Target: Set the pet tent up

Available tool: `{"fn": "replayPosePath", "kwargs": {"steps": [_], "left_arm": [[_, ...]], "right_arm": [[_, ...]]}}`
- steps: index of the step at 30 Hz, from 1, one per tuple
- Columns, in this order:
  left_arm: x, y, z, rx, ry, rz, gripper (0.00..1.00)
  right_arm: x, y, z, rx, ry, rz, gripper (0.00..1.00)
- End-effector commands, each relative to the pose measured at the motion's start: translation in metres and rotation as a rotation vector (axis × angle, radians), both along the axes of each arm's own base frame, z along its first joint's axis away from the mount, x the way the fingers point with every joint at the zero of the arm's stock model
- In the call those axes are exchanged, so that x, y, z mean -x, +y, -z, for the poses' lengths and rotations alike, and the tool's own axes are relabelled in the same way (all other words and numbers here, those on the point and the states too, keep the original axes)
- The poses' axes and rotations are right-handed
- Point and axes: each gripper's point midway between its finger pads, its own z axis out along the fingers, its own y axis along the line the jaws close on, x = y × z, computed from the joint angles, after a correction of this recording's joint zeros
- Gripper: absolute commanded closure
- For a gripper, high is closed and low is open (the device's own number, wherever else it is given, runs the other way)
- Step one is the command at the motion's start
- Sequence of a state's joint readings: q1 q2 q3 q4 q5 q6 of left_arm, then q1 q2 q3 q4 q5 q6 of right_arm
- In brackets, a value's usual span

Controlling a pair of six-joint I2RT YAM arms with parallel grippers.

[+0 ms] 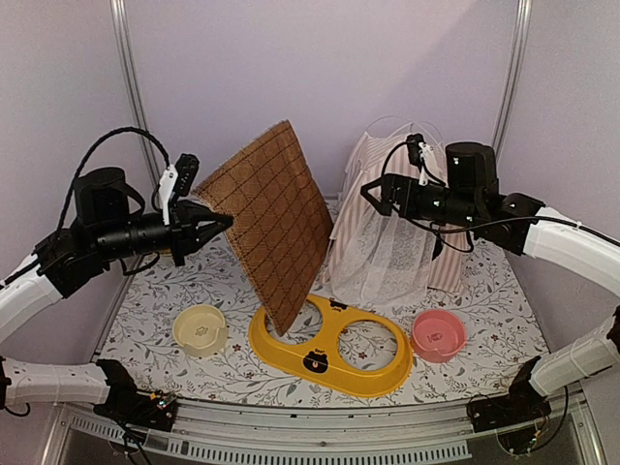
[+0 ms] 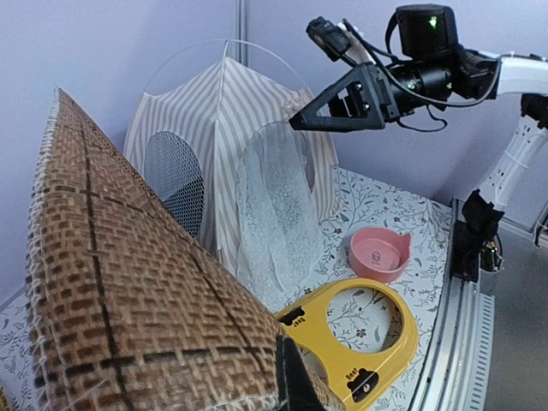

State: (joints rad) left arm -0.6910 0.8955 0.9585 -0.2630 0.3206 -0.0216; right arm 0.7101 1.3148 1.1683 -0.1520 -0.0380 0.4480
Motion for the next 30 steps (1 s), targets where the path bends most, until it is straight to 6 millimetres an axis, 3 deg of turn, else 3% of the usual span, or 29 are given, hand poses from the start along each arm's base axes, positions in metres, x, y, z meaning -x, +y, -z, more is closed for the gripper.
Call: {"fn": "replayPosePath", "kwargs": {"steps": [1,3,10,14,17,21,24,27,30], "left_arm": [[0.018,0.006,-0.006,-0.03,-0.026,-0.012,1.0],[0.016,0.015,-0.011,-0.016,-0.036,-0.06,1.0],[0.022,0.026,-0.039,0.039,-0.088,-0.089,1.0],[0.033,0.027,-0.056,0.05,-0.106,-0.05,1.0],[0.045,0.022,-0.062,0.042,-0.108,0.021,1.0],[0.061,0.011,-0.061,0.023,-0.067,0.116,1.0],[0.075,0.006,-0.062,0.022,-0.043,0.177,1.0],[0.082,0.005,-0.061,0.017,-0.034,0.191,1.0],[0.08,0.009,-0.058,0.009,-0.034,0.154,1.0]], "right_arm": [[0.0,-0.003,0.004,0.061,0.043,-0.009,0.01],[0.006,-0.001,0.017,0.086,0.069,-0.045,0.01],[0.053,0.025,0.12,0.274,0.273,-0.228,0.04],[0.079,0.033,0.16,0.328,0.349,-0.282,0.06],[0.082,0.031,0.16,0.305,0.353,-0.263,0.07],[0.064,0.015,0.144,0.289,0.307,-0.146,0.03],[0.052,0.01,0.148,0.269,0.336,-0.117,0.03],[0.034,0.017,0.156,0.263,0.36,-0.107,0.1],[0.015,0.041,0.159,0.238,0.365,-0.145,0.28]]}}
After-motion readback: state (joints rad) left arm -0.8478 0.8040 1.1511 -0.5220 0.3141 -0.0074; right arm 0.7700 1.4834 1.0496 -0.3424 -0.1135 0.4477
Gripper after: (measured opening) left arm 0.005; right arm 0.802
